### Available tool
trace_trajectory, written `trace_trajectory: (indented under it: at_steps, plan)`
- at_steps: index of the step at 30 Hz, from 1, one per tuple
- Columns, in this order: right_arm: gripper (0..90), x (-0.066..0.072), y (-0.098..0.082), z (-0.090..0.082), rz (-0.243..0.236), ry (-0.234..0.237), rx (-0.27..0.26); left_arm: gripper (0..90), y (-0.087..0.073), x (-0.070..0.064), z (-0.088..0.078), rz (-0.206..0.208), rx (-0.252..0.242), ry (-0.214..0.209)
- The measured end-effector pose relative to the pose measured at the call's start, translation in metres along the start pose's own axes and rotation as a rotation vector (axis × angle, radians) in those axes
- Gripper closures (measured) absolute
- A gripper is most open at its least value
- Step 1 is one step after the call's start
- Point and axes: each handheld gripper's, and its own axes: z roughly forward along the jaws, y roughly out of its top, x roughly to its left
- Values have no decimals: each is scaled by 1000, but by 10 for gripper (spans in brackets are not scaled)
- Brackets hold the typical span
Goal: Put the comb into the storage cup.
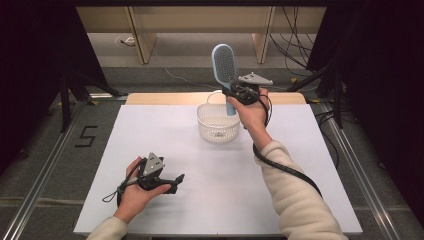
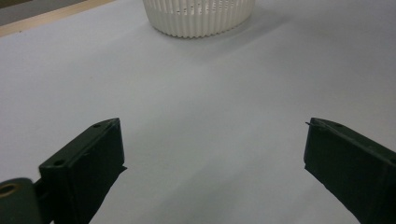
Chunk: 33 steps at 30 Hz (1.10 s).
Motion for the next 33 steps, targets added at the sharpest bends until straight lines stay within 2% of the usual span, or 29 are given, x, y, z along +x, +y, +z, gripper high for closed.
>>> trace_trajectory:
  at_steps: [3,15,22,33]
  plan:
    - [708,0,-2,2,-19,1,0,44,0,0,0,0,1,0]
    - [709,-1,-6,4,-31,10,4,44,0,0,0,2,0,0]
    - [709,-2,-12,6,-53,35,7,45,0,0,0,0,1,0]
    - [709,-2,-17,10,-60,55,1,45,0,0,0,0,1,0]
